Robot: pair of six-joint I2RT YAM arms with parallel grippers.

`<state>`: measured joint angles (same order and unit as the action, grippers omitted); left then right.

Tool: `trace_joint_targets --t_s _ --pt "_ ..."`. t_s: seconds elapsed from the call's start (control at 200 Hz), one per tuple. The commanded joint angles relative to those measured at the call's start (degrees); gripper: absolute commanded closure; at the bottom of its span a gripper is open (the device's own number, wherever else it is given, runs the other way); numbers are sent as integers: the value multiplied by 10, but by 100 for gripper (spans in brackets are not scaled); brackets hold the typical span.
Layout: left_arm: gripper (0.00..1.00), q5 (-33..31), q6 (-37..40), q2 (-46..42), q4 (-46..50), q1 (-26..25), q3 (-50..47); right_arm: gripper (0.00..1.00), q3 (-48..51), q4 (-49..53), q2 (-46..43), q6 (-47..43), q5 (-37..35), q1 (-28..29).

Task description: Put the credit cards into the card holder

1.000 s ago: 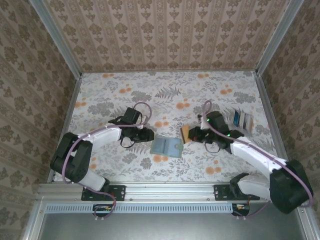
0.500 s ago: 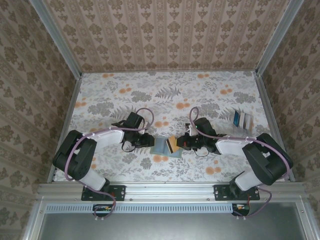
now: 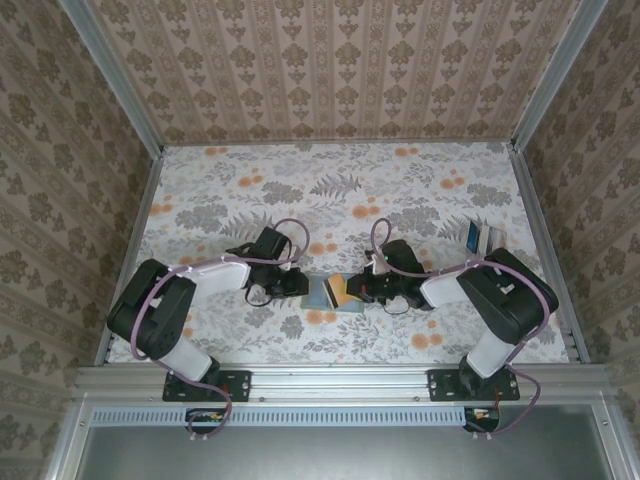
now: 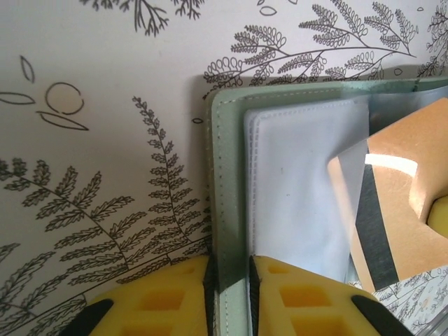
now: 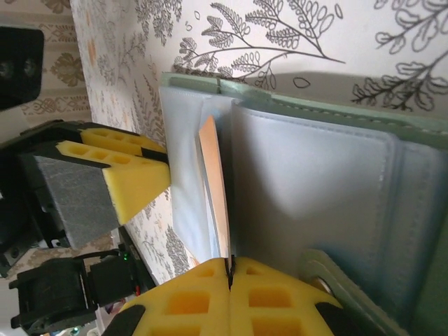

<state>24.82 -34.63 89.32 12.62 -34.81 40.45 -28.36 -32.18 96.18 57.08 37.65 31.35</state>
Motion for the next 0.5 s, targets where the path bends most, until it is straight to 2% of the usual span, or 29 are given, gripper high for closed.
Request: trace_joint_targets --t_s 0.0,0.115,0.495 --pt "82 -10 -32 -1 -11 -7 -28 100 20 -37 19 30 -33 8" --pt "85 7 -68 -3 -60 -8 -71 100 52 -103 26 68 -74 19" --pt "99 18 -88 20 -85 -26 -74 100 85 -118 10 96 -190 58"
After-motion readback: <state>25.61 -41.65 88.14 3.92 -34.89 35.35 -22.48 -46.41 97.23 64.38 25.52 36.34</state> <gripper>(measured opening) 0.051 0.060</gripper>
